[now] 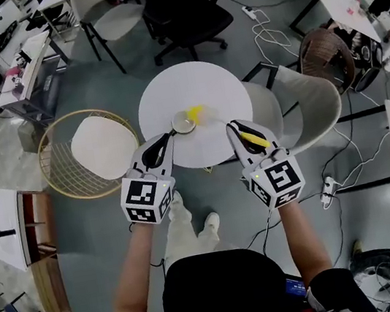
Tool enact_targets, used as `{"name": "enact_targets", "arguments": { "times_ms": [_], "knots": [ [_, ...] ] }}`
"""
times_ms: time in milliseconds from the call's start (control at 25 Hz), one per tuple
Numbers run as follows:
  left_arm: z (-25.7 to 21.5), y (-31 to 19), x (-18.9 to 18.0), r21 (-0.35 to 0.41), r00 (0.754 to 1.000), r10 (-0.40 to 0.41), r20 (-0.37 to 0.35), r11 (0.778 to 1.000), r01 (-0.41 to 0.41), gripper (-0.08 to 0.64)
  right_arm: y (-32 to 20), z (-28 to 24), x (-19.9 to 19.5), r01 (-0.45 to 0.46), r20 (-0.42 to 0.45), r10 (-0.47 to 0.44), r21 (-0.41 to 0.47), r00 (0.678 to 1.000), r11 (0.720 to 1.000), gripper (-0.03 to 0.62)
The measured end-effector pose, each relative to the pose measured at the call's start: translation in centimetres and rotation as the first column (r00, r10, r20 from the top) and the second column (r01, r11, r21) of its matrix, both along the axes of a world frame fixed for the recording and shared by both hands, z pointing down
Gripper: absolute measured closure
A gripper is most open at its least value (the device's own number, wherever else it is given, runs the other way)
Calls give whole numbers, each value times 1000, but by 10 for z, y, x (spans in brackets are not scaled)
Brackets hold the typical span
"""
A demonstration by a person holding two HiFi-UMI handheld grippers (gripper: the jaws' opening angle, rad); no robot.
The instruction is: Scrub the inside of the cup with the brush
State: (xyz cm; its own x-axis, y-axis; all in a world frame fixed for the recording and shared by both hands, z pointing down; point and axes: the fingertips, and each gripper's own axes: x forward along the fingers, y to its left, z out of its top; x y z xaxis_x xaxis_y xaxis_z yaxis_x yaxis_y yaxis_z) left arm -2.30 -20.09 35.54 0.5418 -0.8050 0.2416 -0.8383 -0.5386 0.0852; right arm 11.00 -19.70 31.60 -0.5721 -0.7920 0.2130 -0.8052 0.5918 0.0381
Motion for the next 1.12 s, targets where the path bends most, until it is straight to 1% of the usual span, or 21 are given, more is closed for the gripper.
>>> {"name": "enact_targets", "arguments": {
  "times_ms": [160,320,440,800,1120],
  "knots": [
    [20,-6,-4,-17,1000,2,8,1000,-2,538,-10,15,-6,3,-3,-3,-7,1000,1000,545],
    [36,-13,-9,-30,1000,-29,-10,999,28,538,-17,28,-11,5,-2,-5,-9,1000,1000,545],
    [48,-17,-8,-41,999,-35,-20,999,34,538,-21,39,-13,5,-2,-5,-19,1000,1000,545],
    [88,-24,-18,-76,999,-39,2,996,39,538,-32,69,-22,15,-3,-15,-44,1000,999,543],
    [113,-29,-21,-82,999,-32,24,996,33,538,-38,86,-28,10,-1,-10,-43,1000,999,545]
  ]
}}
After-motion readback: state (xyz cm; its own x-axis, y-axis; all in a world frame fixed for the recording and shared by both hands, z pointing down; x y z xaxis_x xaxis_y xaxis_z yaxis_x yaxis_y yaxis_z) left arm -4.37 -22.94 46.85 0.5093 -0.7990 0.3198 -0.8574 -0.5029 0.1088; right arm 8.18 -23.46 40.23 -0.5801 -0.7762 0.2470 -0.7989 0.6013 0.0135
